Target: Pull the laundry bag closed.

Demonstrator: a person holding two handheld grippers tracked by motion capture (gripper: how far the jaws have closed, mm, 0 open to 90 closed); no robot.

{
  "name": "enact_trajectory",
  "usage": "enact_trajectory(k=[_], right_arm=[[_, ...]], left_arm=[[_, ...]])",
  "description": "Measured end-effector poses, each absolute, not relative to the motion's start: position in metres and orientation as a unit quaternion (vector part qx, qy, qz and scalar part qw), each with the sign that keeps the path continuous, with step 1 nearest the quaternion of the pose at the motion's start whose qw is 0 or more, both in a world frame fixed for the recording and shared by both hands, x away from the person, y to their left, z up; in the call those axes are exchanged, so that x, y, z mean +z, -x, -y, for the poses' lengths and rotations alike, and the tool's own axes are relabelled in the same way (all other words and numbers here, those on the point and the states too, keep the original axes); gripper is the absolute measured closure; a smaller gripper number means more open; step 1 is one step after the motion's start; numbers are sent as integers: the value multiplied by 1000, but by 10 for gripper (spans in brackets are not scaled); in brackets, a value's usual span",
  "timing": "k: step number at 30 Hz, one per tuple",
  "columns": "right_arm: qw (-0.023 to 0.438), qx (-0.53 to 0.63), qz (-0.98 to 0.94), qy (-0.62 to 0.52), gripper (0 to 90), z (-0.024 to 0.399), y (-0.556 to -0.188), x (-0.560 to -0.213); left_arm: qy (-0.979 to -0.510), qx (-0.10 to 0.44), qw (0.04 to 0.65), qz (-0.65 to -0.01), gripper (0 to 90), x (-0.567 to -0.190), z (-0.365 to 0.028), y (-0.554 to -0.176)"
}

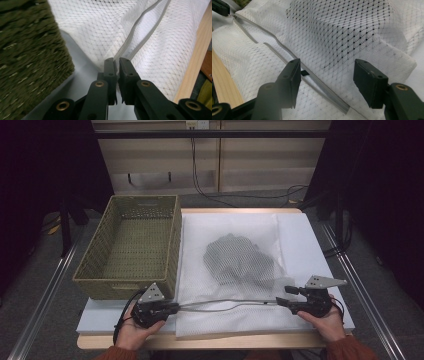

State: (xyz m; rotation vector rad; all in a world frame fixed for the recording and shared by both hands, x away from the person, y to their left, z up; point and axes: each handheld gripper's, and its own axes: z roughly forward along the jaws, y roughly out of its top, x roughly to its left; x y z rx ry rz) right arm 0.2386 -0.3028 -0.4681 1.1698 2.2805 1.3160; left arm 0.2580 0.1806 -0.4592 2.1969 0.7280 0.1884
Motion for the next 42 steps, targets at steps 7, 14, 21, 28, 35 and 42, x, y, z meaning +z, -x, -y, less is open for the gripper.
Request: enact_trajectory(k=[7, 14, 21, 28, 35, 42], right_arm=[[128, 453, -786, -401, 404, 303, -239, -468], [128, 451, -788, -400, 394, 302, -239, -469], [126, 450, -790, -398, 394, 302, -239, -469], [126, 448, -791, -397, 390, 301, -239, -469], [126, 448, -792, -397, 390, 301, -239, -469], [125, 446, -792, -398, 399, 301, -238, -469]], left_arm=[[-864, 78, 399, -298, 824, -459, -187, -264], [-876, 76, 375, -294, 764, -470, -185, -269], [-884, 68, 365, -283, 717, -474, -179, -269], [-891, 62, 362, -267, 776, -474, -175, -266], [-882, 53, 381, -273, 812, -467, -177, -263], [-878, 51, 388, -276, 813, -465, -180, -261]])
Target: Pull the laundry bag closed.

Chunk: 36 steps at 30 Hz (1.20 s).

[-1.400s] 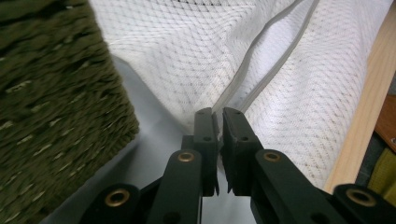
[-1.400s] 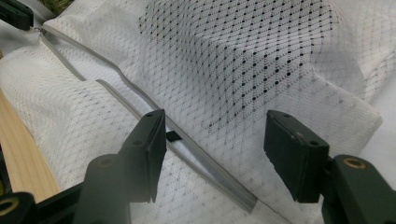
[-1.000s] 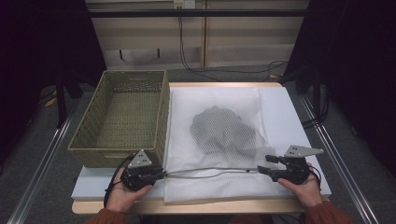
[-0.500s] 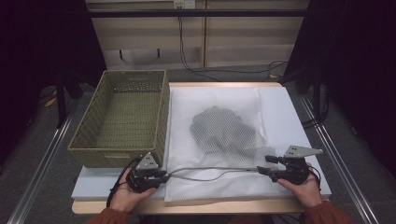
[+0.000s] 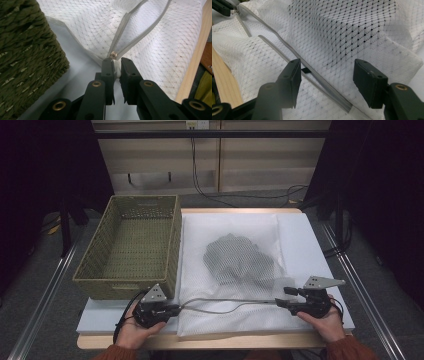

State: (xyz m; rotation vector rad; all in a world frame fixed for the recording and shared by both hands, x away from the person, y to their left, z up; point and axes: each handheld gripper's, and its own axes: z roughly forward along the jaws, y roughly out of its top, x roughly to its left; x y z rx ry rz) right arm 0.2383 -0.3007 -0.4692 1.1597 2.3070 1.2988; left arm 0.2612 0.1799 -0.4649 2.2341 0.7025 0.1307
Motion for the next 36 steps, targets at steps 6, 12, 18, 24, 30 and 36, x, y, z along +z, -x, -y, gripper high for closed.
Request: enact_trajectory(k=[6, 12, 18, 24, 30, 36], right_arm=[[125, 447, -792, -398, 391, 301, -239, -469], [125, 445, -792, -399, 389, 301, -239, -469], [123, 448, -791, -399, 385, 301, -239, -469], [121, 448, -794, -393, 387, 300, -238, -469], [119, 446, -796, -390, 387, 298, -238, -470], [117, 449, -797, -387, 403, 298, -238, -469]], left_arm=[[-874, 51, 397, -276, 821, -462, -178, -261], [-873, 52, 397, -277, 799, -461, -170, -262], [-874, 66, 395, -275, 753, -459, -161, -261], [-882, 61, 382, -270, 712, -464, -157, -261], [-886, 59, 381, -257, 641, -468, -156, -260], [-883, 67, 381, -267, 618, -464, -163, -256]])
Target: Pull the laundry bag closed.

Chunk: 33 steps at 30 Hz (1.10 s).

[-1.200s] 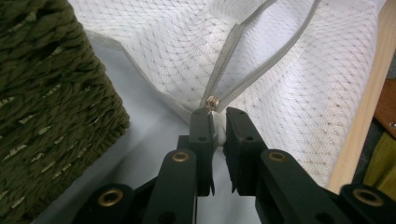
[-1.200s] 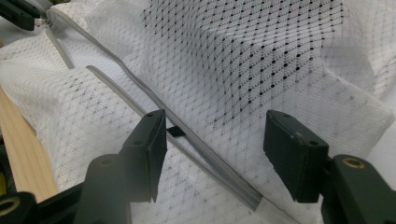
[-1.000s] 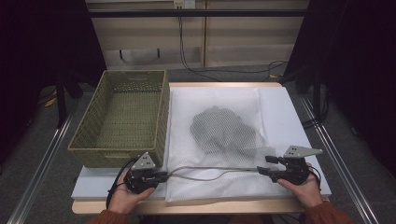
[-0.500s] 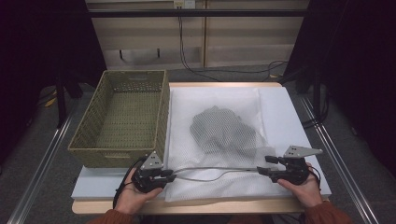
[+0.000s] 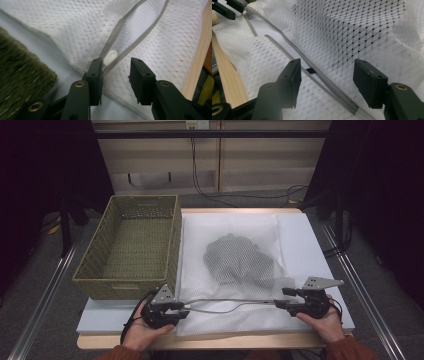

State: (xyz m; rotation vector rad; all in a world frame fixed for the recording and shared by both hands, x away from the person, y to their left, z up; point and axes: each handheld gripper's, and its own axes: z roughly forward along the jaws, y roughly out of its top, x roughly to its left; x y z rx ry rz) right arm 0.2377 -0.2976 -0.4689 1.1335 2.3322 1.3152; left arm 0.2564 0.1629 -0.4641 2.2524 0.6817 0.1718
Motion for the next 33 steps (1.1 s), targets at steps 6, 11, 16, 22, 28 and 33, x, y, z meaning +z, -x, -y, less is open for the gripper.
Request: enact_trajectory(k=[6, 11, 16, 22, 28, 33], right_arm=[[99, 451, -808, -367, 473, 291, -238, -468], [107, 456, -810, -353, 532, 281, -241, -461], [97, 469, -812, -334, 508, 261, -246, -459], [73, 462, -830, -304, 466, 223, -254, -456], [43, 444, -854, -267, 450, 182, -260, -460], [13, 448, -859, -247, 464, 159, -264, -457]], left_arm=[[-878, 73, 372, -293, 562, -469, -179, -254], [-883, 58, 367, -288, 560, -473, -174, -256], [-885, 68, 358, -290, 633, -474, -170, -257], [-884, 52, 358, -296, 784, -473, -170, -260], [-885, 44, 359, -293, 875, -473, -168, -260], [-884, 43, 358, -296, 883, -471, -170, -260]])
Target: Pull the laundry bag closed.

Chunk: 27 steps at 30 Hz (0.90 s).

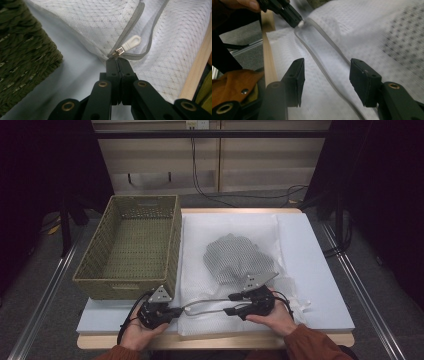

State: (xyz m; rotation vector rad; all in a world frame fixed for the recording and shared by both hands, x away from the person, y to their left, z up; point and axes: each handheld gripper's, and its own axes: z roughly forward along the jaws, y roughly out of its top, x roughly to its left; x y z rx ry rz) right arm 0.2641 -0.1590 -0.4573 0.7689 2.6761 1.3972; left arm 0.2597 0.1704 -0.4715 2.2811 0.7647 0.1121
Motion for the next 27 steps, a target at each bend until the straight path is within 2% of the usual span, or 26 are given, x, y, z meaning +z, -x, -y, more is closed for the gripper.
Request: enact_trajectory(k=[3, 5, 10, 19, 23, 27], right_arm=[[3, 452, -860, -239, 476, 145, -267, -458], [-7, 452, -862, -230, 553, 137, -269, -458], [-22, 451, -867, -211, 640, 115, -273, -460], [-32, 438, -877, -196, 657, 89, -281, -468], [-34, 437, -878, -191, 702, 80, -285, -467], [-47, 437, -879, -184, 722, 67, -289, -467]], left_arm=[[-881, 45, 363, -299, 883, -471, -173, -259], [-878, 46, 370, -300, 884, -470, -174, -258], [-874, 56, 376, -303, 900, -467, -179, -256], [-873, 47, 378, -304, 899, -468, -181, -256], [-878, 47, 364, -307, 847, -471, -181, -256], [-881, 43, 361, -303, 846, -472, -179, -256]])
